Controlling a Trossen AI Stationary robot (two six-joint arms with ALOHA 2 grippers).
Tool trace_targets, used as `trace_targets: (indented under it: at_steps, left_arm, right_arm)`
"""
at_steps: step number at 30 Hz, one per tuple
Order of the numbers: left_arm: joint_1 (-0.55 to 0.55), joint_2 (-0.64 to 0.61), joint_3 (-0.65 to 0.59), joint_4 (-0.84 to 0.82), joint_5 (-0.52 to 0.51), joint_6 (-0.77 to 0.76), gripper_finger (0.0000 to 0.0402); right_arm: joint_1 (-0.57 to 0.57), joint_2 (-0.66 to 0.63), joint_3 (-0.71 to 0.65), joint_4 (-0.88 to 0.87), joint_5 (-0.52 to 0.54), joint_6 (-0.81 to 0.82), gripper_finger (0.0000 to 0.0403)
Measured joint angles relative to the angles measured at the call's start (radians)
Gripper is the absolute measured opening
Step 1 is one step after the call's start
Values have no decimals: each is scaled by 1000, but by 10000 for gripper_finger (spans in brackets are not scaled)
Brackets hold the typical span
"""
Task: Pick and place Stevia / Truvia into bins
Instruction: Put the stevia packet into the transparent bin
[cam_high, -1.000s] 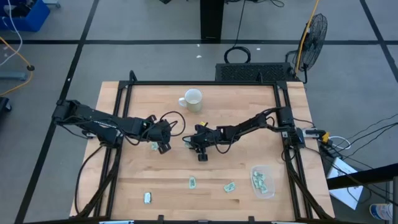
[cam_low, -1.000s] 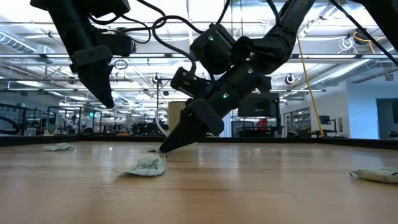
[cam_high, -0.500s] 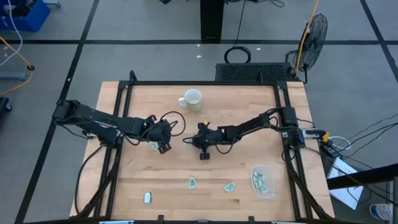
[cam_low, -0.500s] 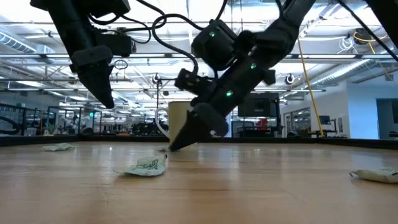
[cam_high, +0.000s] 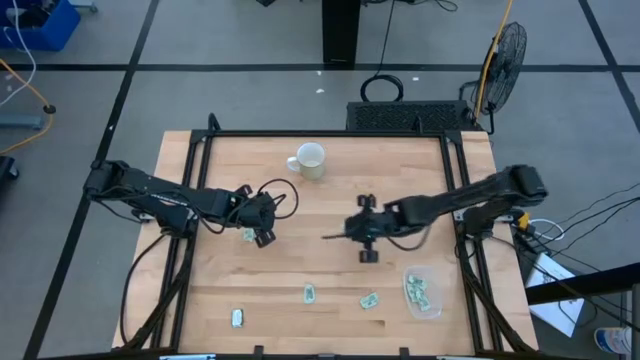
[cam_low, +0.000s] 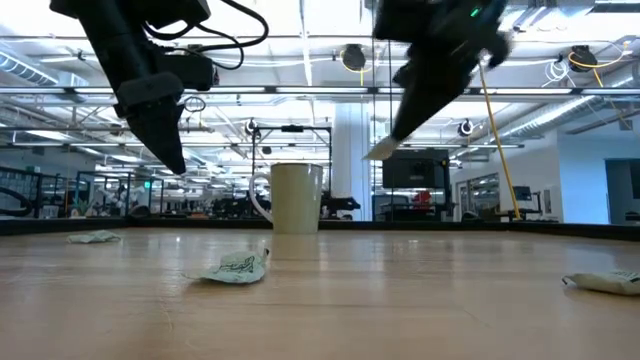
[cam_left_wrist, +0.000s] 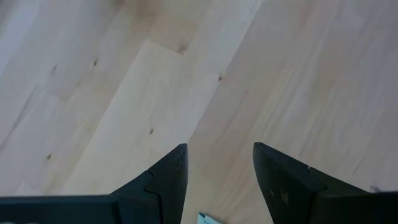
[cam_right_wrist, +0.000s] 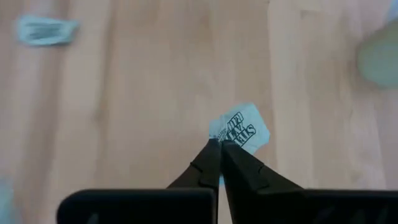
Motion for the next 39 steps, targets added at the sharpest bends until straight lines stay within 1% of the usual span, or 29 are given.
trace_targets:
  at_steps: [4, 6, 10, 15, 18, 23, 25, 28, 35, 39]
  left_arm:
    - [0, 0, 0, 8, 0, 0, 189]
    - [0, 0, 0, 8, 0, 0, 189]
    - [0, 0, 0, 12, 0, 0, 189]
    - [0, 0, 0, 13, -1, 0, 189]
    - [0, 0, 0, 20, -2, 0, 189]
    - [0, 0, 0, 66, -2, 21, 189]
    - [0, 0, 0, 79, -2, 31, 189]
    - [0, 0, 0, 90, -2, 32, 189]
    - [0, 0, 0, 93, -2, 31, 189]
    - [0, 0, 0, 95, -1, 52, 189]
  right_arm:
    - [89, -91, 0, -113, 8, 111, 1]
    - [141, -121, -6, -146, 36, 186, 1]
    - [239, -162, -77, -137, 49, 365, 1]
    - [354, -171, -175, -133, 48, 570, 0]
    - [412, -172, -214, -133, 19, 654, 0]
    - [488, -179, -222, -155, -16, 776, 0]
    - [515, -198, -222, -155, -52, 816, 0]
    - [562, -231, -222, -164, -57, 905, 0]
    - [662, -232, -221, -313, -83, 1117, 0]
    - [683, -216, -221, -357, -98, 1159, 0]
